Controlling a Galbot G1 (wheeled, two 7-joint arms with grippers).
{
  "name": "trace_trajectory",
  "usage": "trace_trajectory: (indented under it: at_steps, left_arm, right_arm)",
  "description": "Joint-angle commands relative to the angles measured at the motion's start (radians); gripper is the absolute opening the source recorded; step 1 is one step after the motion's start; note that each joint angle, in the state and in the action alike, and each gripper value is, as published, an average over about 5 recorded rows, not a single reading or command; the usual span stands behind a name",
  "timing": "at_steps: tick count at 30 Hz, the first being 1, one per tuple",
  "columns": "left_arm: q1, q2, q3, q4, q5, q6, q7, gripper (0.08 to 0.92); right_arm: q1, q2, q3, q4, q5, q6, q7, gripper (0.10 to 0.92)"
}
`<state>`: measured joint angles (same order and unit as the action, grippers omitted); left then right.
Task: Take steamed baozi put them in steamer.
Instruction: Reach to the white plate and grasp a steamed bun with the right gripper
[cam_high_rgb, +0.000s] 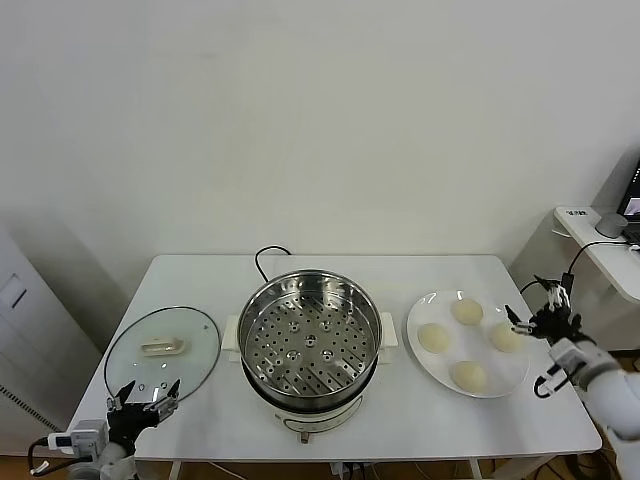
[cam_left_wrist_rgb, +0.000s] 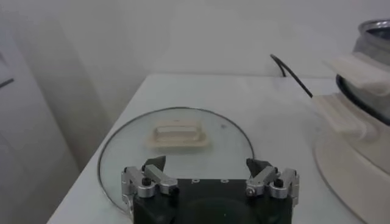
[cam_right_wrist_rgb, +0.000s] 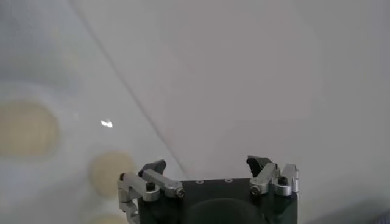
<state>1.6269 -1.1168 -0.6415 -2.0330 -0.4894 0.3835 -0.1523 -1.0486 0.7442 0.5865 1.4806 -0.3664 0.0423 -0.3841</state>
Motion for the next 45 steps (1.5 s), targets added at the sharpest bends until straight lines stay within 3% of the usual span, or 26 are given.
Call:
trace_trajectory:
  at_steps: [1, 11, 20, 28, 45]
  left_arm:
    - [0.000, 0.000, 0.001, 0.004, 0.022, 0.006, -0.001, 0.823]
    - [-0.004, -0.007, 0.005, 0.010, 0.049, 0.023, -0.004, 0.823]
    - [-0.004, -0.014, 0.007, 0.016, 0.058, 0.025, -0.003, 0.823]
    - [-0.007, -0.017, 0.008, 0.019, 0.058, 0.026, -0.002, 0.823]
    - [-0.013, -0.008, 0.019, 0.021, 0.056, 0.027, -0.001, 0.823]
  right_arm:
    - [0.277, -0.060, -0.143, -0.183, -0.160, 0.052, -0.248, 0.823]
    - [0.683, -0.131, -0.547, -0.373, -0.038, 0.122, -0.616, 0.823]
    - [0.944, -0.013, -0.764, -0.644, -0.021, 0.284, -0.813, 0.823]
    - [0.997, 0.089, -0.830, -0.754, -0.059, 0.297, -0.827, 0.823]
    - [0.935, 0.186, -0.790, -0.865, -0.180, 0.280, -0.712, 0.823]
